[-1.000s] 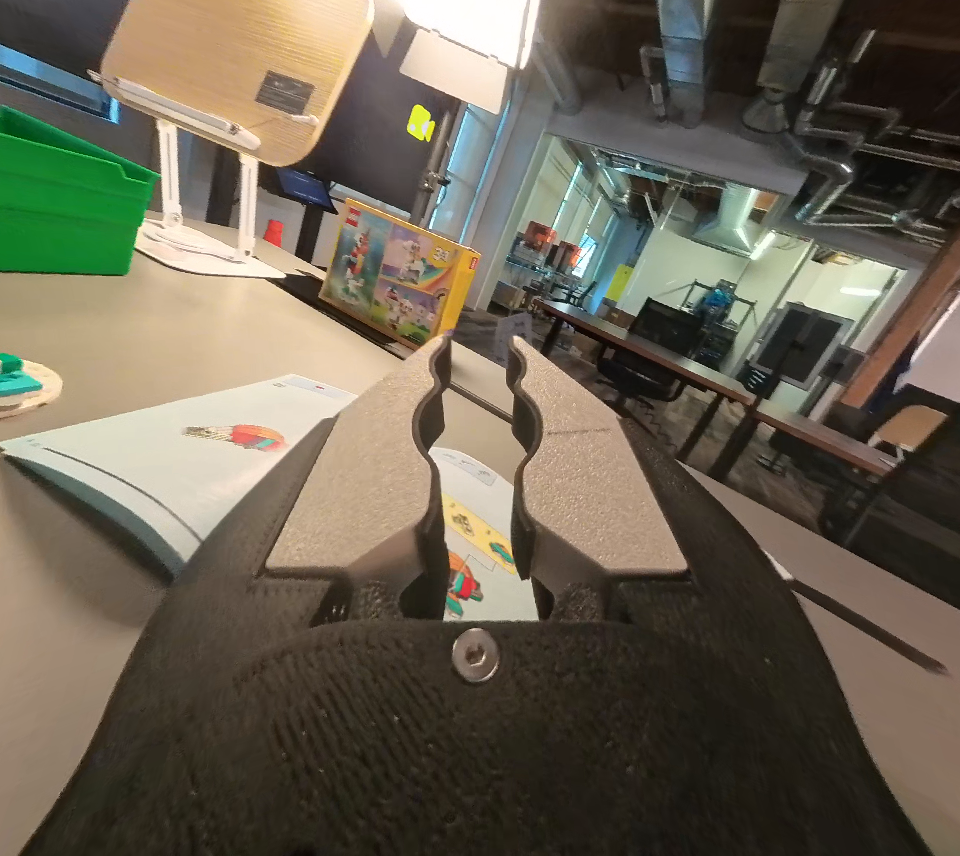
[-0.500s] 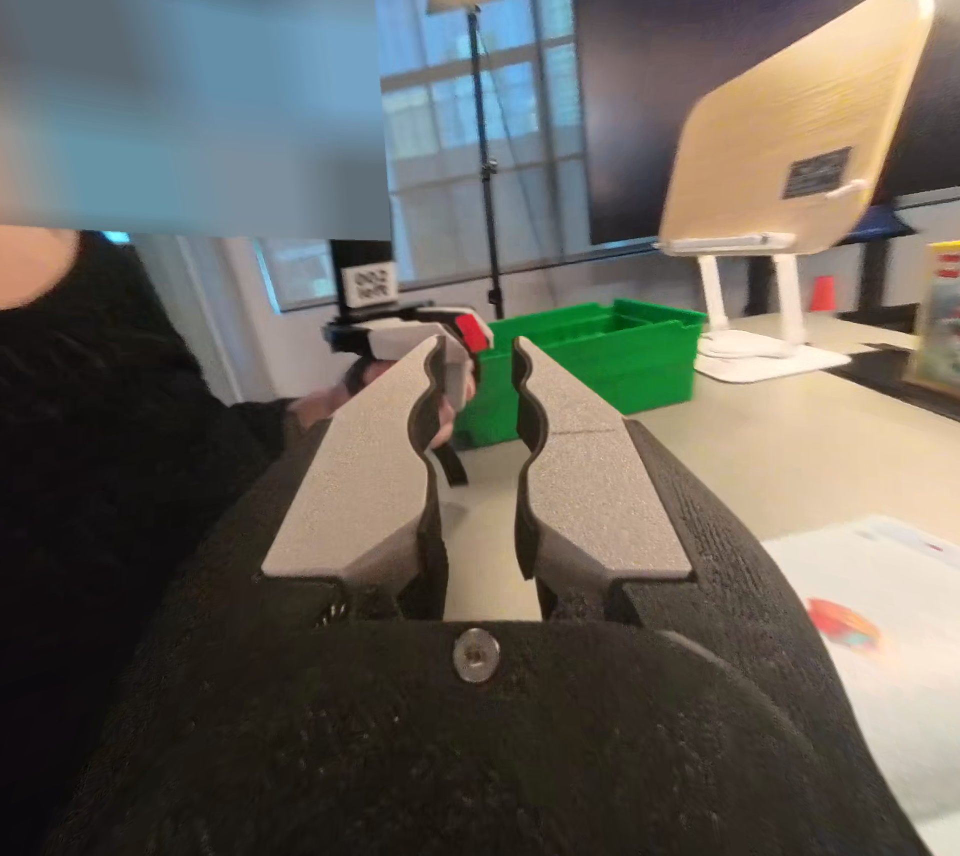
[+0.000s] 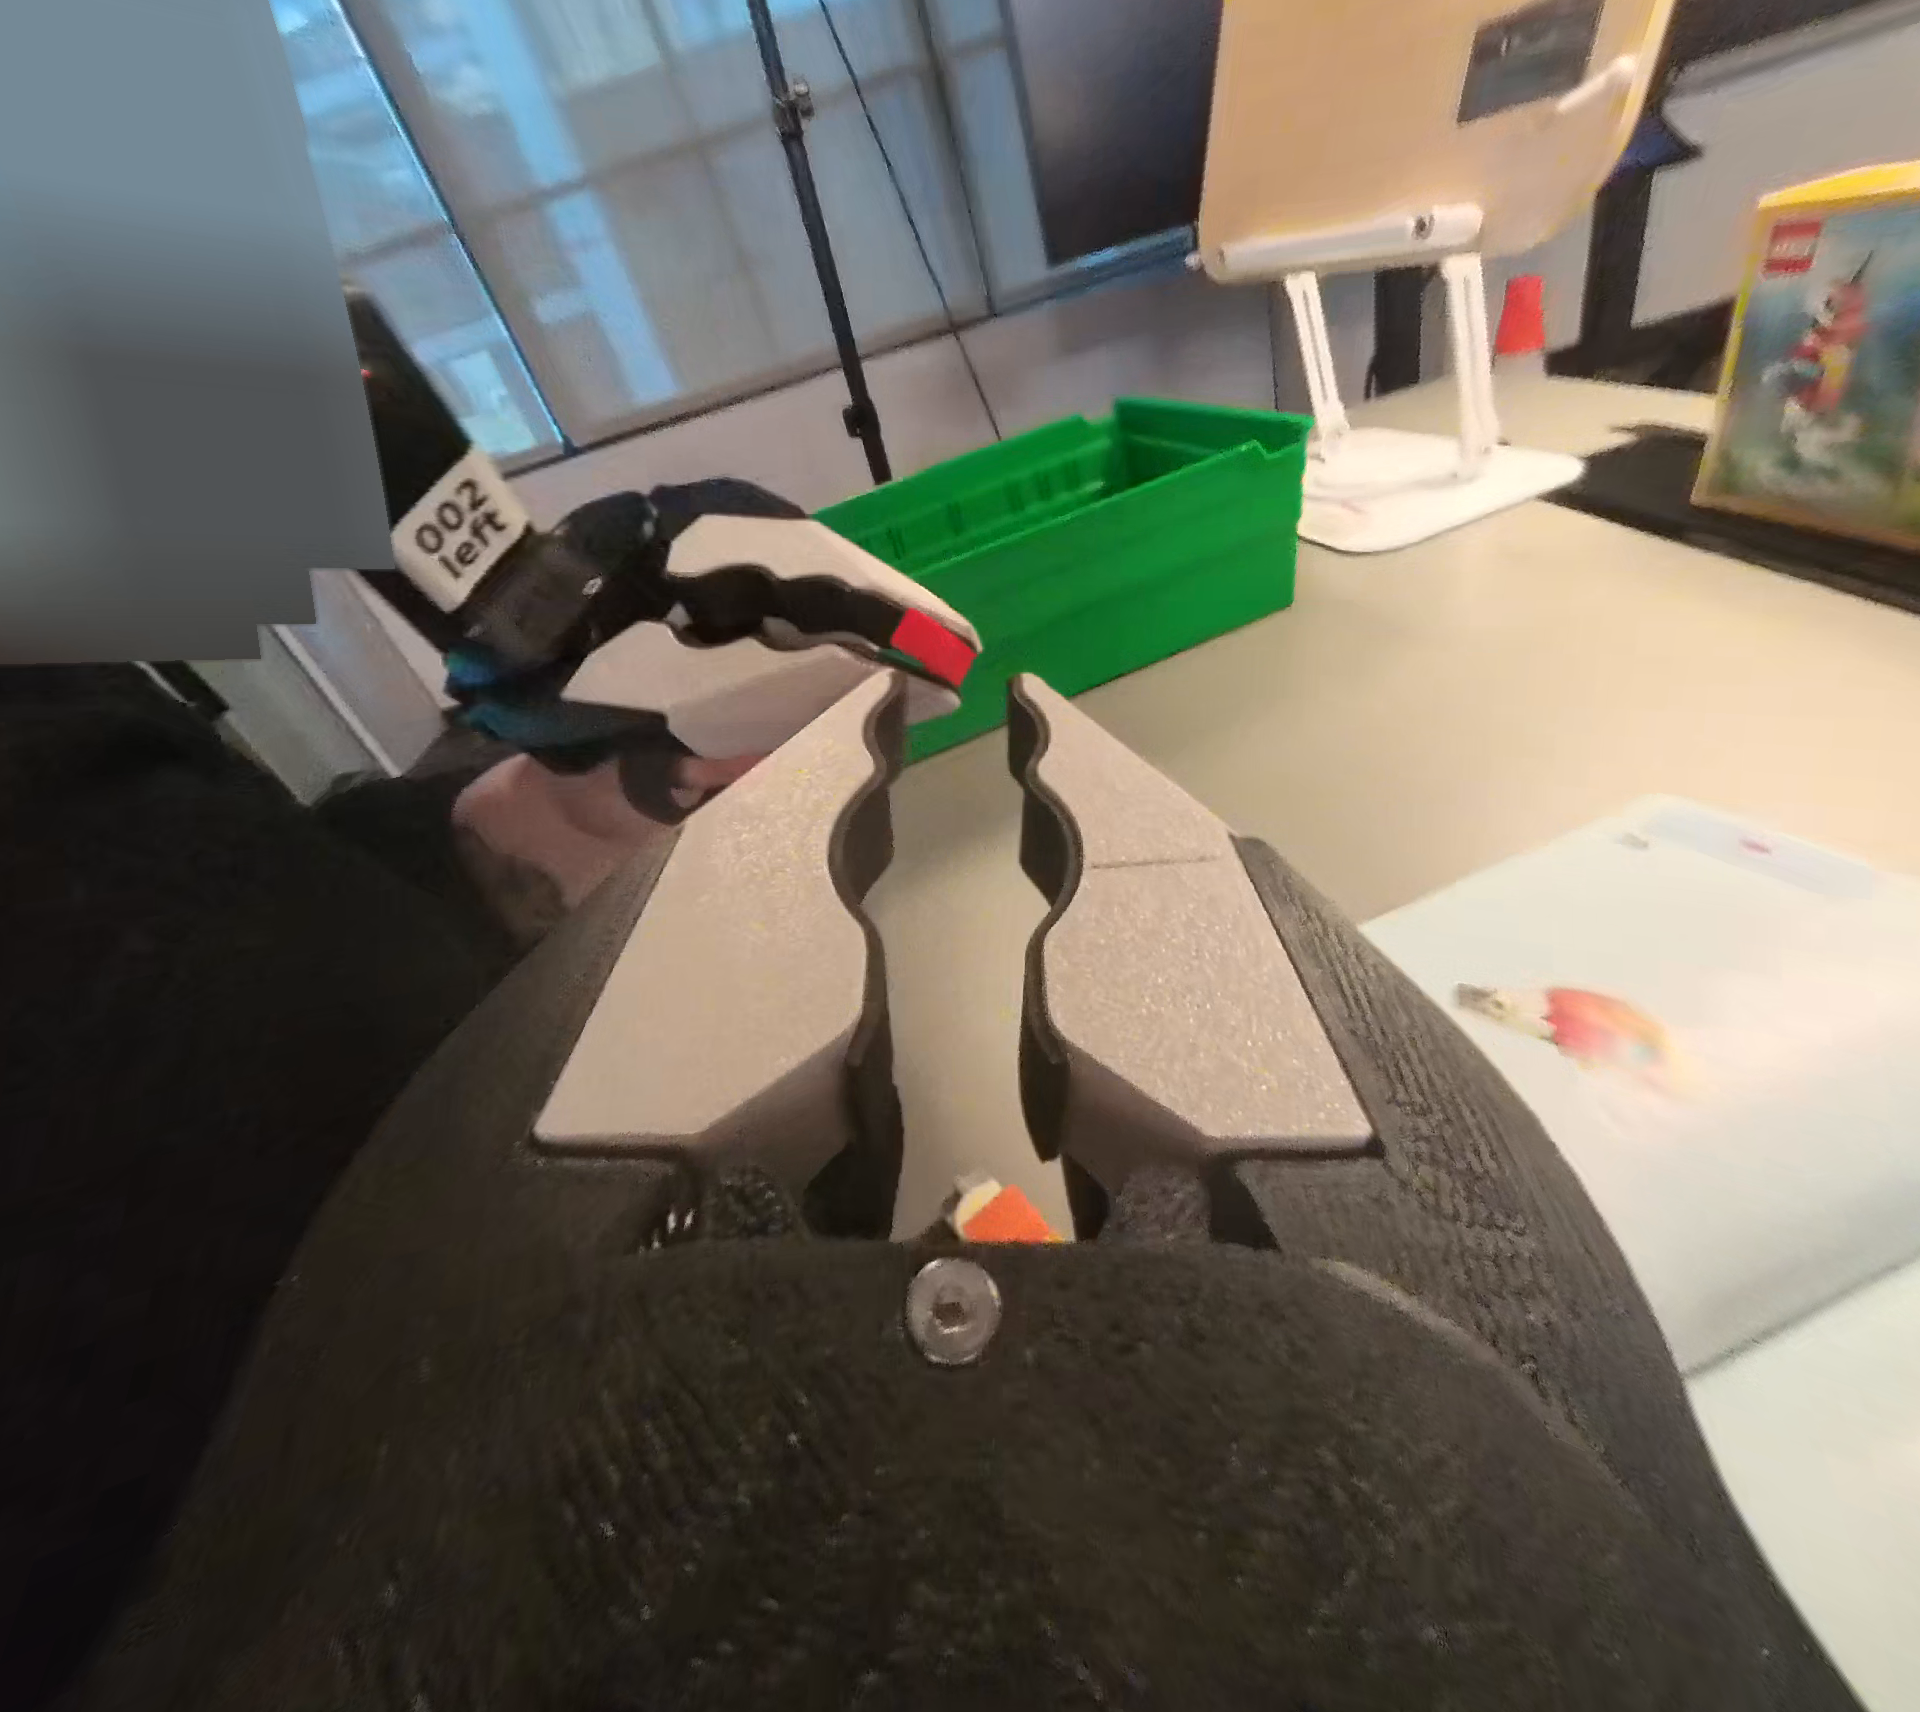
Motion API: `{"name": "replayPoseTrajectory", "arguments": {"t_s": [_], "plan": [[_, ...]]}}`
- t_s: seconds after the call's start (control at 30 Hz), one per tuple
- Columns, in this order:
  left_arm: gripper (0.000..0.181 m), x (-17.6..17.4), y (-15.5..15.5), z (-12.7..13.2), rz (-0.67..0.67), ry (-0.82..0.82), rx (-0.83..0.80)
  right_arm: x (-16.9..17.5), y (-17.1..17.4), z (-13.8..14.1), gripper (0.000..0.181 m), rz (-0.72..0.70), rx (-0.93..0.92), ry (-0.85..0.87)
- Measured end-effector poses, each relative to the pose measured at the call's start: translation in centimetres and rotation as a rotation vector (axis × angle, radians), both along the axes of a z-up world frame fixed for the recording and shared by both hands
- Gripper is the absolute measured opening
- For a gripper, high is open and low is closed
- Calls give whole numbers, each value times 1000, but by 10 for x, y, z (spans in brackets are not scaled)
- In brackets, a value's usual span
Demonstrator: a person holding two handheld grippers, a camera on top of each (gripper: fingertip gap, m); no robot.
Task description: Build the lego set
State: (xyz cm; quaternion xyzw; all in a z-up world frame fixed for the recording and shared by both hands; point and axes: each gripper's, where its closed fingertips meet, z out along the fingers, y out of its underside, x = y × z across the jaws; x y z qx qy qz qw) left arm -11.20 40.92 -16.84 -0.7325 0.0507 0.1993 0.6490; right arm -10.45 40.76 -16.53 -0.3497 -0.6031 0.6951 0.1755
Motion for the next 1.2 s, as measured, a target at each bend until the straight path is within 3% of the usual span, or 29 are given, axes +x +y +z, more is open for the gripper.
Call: {"name": "replayPoseTrajectory", "arguments": {"t_s": [0.17, 0.37, 0.53, 0.63, 0.73, 0.93, 1.07, 1.2], "plan": [[5, 2, 1, 0, 32, 133, 9, -1, -9, 1, 30, 85, -174, -185], [5, 9, 3, -5, 24, 232, -20, 1, -13, -6, 23, 163, -248, -284], [5, 11, 5, -16, -5, 207, -33, 3, -13, -14, 15, 201, -235, -316], [18, 2, 3, -32, 22, 170, -100, -4, 1, -35, 15, 134, -28, -259], [27, -9, -8, -42, 48, 110, -139, -11, 21, -70, 15, 119, 345, -191], [25, -24, -30, -44, 118, 49, -132, -11, -2, -111, 16, 498, 842, -81], [25, -15, -36, -9, 53, -103, 5, -19, -21, -139, 16, 723, 1063, -27], [24, -23, -56, 18, 80, -83, 67, -18, -31, -150, 15, 885, 1142, -30]]}}
